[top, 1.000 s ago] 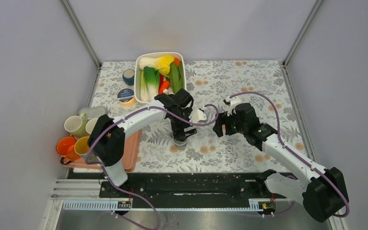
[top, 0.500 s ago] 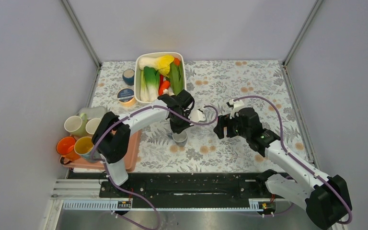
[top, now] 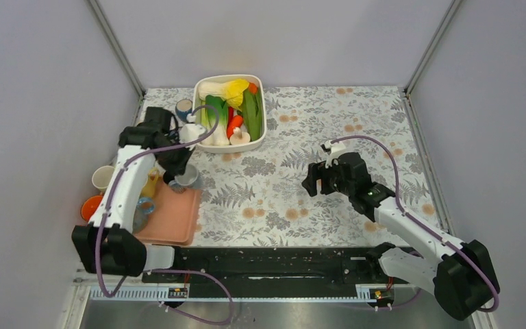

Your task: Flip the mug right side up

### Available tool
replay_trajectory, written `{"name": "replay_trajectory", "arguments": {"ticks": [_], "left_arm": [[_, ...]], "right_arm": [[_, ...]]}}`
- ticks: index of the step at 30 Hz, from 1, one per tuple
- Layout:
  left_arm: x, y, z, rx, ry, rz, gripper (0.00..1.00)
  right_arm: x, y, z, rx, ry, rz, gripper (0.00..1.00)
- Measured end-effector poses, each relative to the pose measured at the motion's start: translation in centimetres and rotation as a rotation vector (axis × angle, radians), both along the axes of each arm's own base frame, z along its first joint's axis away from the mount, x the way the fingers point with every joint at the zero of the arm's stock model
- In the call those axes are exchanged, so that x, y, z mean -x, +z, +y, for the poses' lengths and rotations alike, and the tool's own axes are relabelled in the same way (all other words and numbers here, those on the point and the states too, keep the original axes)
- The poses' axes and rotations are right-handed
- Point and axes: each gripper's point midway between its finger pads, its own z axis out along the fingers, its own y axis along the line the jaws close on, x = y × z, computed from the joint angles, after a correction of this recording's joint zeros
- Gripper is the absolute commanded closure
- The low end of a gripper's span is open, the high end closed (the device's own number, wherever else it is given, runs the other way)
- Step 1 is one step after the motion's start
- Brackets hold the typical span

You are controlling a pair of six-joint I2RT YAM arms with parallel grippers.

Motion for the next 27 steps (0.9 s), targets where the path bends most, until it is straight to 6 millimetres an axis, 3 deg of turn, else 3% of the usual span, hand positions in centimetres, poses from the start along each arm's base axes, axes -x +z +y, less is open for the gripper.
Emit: {"name": "replay_trajectory", "arguments": {"ticks": [2, 5, 9, 12, 19, 22, 27], "left_arm": [[2.1, 0.0, 2.5, -0.013, 0.056, 0.014, 1.00], [5.8, -1.7, 5.3, -0.031, 0.125, 0.114, 1.00], [8.5, -4.4, 8.4, -0.041, 0.204, 0.213, 1.00], [9.3, -5.9, 10.2, -0.070, 0.223, 0.224, 1.00], [8.9, -8.2, 12.1, -0.150, 0.168, 0.171, 0.98], [8.8, -9.2, 12.5, -0.169, 0.150, 0.162, 0.69], [8.9, -9.8, 12.6, -0.181, 0.120, 0.160, 0.51]], "right_arm": [[-0.1, -0.4, 0.3, -0.002, 0.008, 0.009, 0.17], [-0.2, -0.9, 0.6, -0.002, 0.018, 0.020, 0.17], [-0.3, -1.2, 0.8, -0.003, 0.033, 0.027, 0.17], [-0.2, -1.6, 1.0, 0.002, 0.044, 0.036, 0.17], [-0.7, -1.9, 1.3, 0.000, 0.051, 0.029, 0.17], [-0.8, -1.8, 1.4, -0.004, 0.052, 0.024, 0.17], [-0.8, -1.7, 1.4, -0.005, 0.052, 0.023, 0.17]]}}
